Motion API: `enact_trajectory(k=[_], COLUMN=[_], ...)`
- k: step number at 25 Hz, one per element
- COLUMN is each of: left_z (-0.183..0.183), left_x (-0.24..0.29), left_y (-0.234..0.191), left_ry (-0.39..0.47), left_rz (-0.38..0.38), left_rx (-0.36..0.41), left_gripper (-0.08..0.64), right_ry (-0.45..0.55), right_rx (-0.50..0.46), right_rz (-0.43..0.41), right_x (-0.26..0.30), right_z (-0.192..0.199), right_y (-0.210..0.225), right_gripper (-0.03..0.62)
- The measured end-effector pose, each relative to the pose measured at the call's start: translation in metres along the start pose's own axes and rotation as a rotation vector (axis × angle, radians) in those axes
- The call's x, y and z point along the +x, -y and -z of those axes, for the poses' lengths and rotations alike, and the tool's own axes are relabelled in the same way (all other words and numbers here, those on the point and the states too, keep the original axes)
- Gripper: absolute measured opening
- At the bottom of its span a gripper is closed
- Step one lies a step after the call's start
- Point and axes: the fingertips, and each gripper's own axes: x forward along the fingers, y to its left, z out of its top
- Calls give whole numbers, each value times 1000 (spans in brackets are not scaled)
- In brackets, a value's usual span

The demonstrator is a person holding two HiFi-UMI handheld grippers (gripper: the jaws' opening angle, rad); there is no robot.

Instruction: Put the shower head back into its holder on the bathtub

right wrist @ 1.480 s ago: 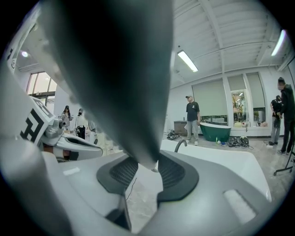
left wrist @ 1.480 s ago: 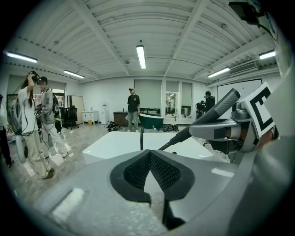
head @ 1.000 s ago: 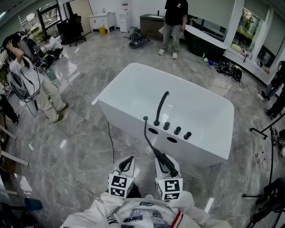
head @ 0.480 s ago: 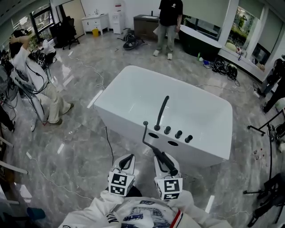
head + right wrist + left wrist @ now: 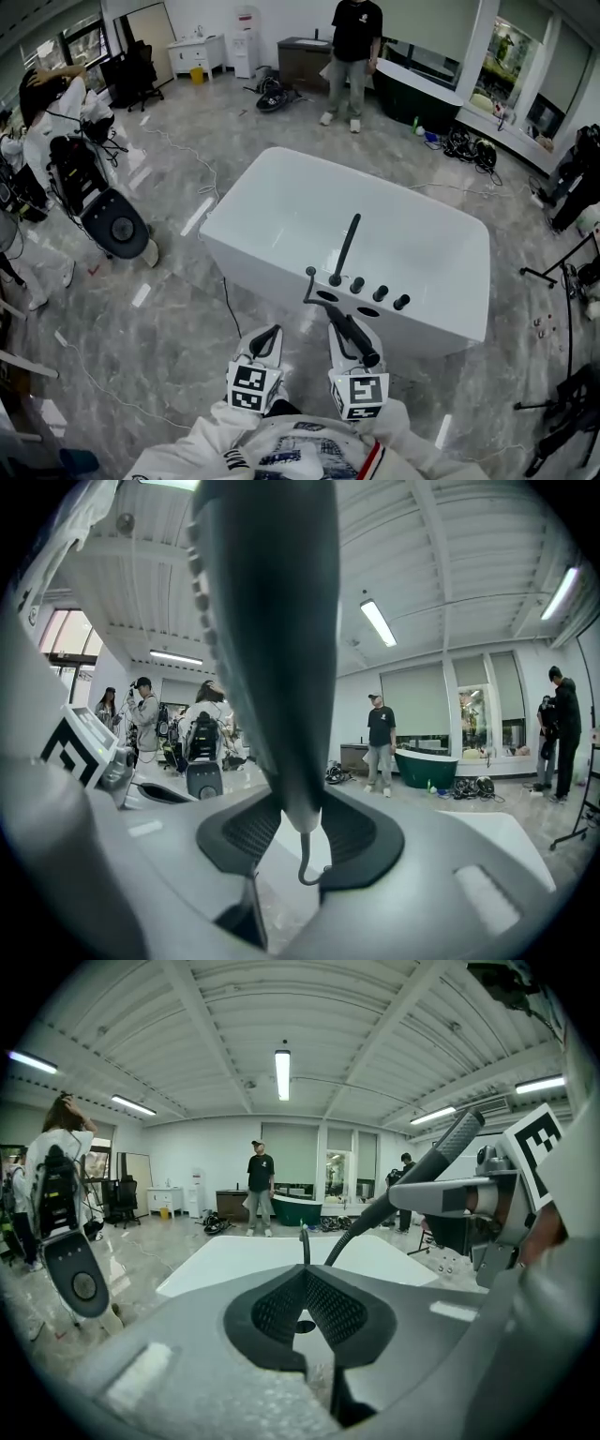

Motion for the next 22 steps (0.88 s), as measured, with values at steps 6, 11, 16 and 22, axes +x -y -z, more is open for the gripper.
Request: enact_trajectory(k=[6, 11, 16, 22], left_z=[-14, -34, -47, -68], left_x=[6, 11, 18, 28], left_y=[-17, -38, -51, -64], left_ry=[26, 62, 88, 117], left_rz=[15, 19, 35, 59], left_rx=[7, 37, 62, 80], left_gripper=[2, 2, 2, 2], right_ry=[15, 27, 50, 82], right_rx=[-9, -15, -21, -23], right_rz=[25, 46, 71, 115], right_x=[12, 26, 35, 50], right_z=[-12, -23, -34, -53], right_y=[-4, -10, -13, -9], right_gripper=[137, 137, 137, 137])
